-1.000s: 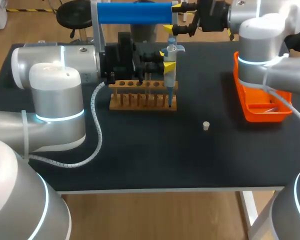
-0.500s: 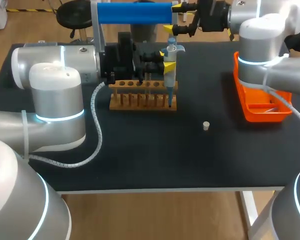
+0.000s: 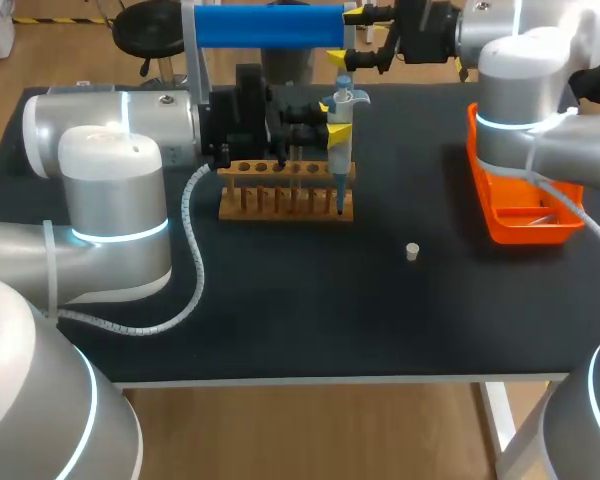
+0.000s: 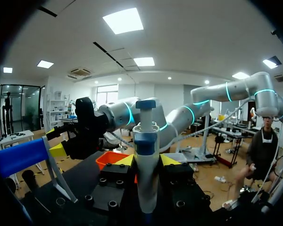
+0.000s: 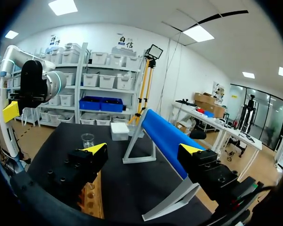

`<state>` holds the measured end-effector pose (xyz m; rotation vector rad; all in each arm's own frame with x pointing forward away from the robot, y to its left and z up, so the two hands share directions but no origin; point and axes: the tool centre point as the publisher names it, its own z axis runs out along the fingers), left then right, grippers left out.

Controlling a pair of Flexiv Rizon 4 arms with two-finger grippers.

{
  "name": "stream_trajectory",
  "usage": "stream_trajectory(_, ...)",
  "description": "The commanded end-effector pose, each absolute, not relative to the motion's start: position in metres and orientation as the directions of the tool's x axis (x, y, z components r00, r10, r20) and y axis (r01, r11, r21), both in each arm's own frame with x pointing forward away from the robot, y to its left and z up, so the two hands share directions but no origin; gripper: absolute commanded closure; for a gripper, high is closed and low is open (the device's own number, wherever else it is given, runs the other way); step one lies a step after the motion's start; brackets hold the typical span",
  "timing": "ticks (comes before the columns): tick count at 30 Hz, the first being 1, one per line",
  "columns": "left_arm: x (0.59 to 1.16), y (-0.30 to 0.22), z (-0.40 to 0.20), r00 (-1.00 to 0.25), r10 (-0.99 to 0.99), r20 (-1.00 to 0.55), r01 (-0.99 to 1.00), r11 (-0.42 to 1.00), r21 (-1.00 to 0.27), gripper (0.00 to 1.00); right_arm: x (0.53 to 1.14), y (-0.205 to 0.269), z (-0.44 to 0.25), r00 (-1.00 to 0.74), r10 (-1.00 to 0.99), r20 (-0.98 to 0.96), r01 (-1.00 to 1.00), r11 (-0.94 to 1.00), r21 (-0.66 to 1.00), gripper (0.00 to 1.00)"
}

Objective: Invert the test tube, pick up the pipette, mount the tip to pipette, aspirate from beaker and dispense into the tube, eject the tip, return the pipette, and cap with the stopper.

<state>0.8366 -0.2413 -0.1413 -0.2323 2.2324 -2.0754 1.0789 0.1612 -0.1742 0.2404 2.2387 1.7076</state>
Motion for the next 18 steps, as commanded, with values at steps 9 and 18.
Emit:
stream_trajectory(9,0.836,-0.243,-0.142,-0.984,-0.173,0.04,-0.052,0.064,-0.997,1.0,1.081,0.17,-0.183,-0.932,0.328,-0.154,-0.042,0.324,0.945,0.0)
stream_trajectory(18,0.836,-0.243,-0.142,-0.984,-0.173,0.04,-0.052,0.064,-0.997,1.0,1.082,0.174,-0.187,-0.932,0.332,-0.146,-0.025,0.341,0.94,0.0)
